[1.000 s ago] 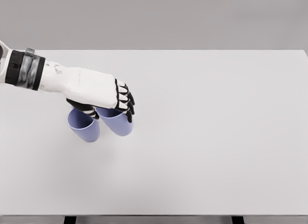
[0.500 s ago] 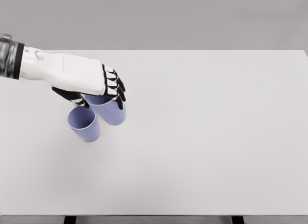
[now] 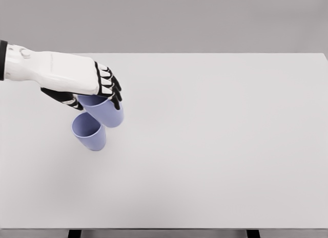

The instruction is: Place the right cup on the left cup with left arm

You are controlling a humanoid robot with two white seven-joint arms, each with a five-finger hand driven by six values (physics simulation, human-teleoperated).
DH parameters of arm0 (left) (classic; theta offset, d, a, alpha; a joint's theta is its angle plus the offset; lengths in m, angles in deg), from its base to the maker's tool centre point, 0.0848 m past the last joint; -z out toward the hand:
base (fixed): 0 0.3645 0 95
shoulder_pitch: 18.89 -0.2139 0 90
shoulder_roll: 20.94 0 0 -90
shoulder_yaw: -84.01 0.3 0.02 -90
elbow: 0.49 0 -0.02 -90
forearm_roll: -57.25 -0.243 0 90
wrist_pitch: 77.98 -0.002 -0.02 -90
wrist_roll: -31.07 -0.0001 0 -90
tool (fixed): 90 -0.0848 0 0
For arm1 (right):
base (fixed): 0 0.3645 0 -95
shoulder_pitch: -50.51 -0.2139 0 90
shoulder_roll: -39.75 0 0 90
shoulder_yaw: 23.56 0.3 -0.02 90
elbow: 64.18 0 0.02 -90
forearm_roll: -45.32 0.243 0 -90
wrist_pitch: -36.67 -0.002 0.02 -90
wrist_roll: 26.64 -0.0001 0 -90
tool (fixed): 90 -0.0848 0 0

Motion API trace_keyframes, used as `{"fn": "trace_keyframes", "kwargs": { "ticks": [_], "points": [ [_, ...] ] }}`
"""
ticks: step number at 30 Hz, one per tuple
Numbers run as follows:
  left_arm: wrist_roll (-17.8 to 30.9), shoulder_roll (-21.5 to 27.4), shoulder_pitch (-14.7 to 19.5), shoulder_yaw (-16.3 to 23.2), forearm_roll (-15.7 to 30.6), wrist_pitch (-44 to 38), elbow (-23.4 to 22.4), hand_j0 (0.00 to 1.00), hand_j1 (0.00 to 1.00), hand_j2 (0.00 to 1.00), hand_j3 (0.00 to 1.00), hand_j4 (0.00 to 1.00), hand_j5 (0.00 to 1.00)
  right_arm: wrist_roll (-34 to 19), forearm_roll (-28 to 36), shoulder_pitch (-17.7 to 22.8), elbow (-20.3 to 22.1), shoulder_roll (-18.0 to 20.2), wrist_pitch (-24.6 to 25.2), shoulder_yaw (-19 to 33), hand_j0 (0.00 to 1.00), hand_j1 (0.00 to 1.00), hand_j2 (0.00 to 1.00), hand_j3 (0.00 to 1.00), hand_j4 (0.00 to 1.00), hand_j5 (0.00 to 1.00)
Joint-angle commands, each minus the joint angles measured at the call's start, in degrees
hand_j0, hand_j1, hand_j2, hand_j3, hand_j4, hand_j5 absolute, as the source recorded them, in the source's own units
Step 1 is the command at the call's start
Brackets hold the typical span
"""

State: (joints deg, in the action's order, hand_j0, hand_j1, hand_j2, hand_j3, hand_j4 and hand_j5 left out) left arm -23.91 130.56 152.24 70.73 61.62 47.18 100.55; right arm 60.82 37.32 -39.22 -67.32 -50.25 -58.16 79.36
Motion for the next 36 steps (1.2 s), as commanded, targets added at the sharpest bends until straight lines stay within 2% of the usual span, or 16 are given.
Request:
{"fn": "trace_keyframes", "kwargs": {
  "ticks": [1,7,36],
  "points": [
    [0.0,0.7,0.0,0.0,0.3,-0.2,-0.1,0.74,0.74,0.74,0.74,0.74,0.74,0.0,0.0,0.0,0.0,0.0,0.0,0.0,1.00,1.00,1.00,1.00,1.00,1.00],
    [0.0,3.5,0.2,-0.1,0.2,-0.2,-0.2,0.74,0.74,0.74,0.74,0.74,0.74,0.0,0.0,0.0,0.0,0.0,0.0,0.0,1.00,1.00,1.00,1.00,1.00,1.00],
    [0.0,6.4,-0.3,0.9,-0.4,-0.2,-1.8,0.74,0.74,0.74,0.74,0.74,0.74,0.0,0.0,0.0,0.0,0.0,0.0,0.0,1.00,1.00,1.00,1.00,1.00,1.00]
  ]
}}
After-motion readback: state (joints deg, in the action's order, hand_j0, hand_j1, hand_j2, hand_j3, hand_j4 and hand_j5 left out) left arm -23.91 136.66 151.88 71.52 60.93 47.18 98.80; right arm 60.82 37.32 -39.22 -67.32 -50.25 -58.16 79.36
